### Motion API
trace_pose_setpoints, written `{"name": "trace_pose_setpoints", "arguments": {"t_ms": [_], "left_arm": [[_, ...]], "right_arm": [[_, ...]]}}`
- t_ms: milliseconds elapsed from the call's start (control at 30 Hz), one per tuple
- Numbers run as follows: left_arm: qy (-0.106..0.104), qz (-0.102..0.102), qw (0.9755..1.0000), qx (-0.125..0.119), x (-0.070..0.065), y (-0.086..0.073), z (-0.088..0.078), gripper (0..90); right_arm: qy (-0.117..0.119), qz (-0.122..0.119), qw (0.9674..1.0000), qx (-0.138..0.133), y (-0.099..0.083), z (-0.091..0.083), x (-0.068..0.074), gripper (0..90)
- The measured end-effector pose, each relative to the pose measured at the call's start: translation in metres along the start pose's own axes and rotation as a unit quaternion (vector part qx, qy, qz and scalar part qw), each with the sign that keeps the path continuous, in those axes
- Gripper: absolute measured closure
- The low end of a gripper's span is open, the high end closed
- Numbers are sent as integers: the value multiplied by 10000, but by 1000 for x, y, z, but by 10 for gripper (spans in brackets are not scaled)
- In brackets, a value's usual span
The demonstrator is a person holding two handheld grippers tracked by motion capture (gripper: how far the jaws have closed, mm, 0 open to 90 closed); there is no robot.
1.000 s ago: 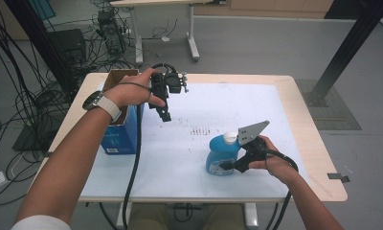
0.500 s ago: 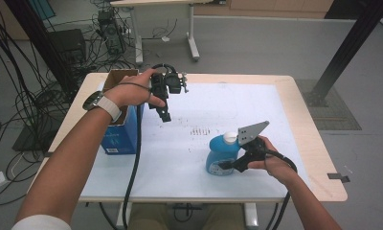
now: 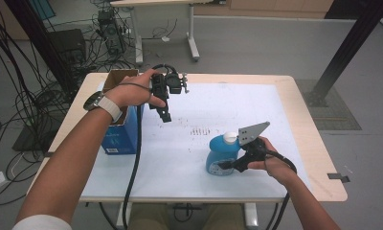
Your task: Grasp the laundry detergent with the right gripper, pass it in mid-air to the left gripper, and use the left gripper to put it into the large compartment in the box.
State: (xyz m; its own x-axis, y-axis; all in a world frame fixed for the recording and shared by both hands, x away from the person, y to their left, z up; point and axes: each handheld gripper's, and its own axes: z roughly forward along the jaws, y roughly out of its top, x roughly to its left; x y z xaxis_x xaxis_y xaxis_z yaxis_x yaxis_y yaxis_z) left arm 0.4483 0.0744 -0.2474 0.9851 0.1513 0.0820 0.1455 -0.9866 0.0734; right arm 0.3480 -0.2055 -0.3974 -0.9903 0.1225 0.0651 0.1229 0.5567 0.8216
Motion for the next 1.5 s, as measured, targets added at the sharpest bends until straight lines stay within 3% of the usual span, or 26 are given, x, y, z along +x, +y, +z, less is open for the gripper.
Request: {"name": "trace_pose_setpoints", "arguments": {"t_ms": [933, 1500], "left_arm": [[-5, -26, 10000, -38, 0, -3, 1, 101], [-4, -33, 10000, -31, -1, -3, 2, 102]], "right_arm": [[60, -150, 9996, -212, -4, 1, -1, 413], [59, -118, 9996, -243, -5, 1, -1, 420]]}}
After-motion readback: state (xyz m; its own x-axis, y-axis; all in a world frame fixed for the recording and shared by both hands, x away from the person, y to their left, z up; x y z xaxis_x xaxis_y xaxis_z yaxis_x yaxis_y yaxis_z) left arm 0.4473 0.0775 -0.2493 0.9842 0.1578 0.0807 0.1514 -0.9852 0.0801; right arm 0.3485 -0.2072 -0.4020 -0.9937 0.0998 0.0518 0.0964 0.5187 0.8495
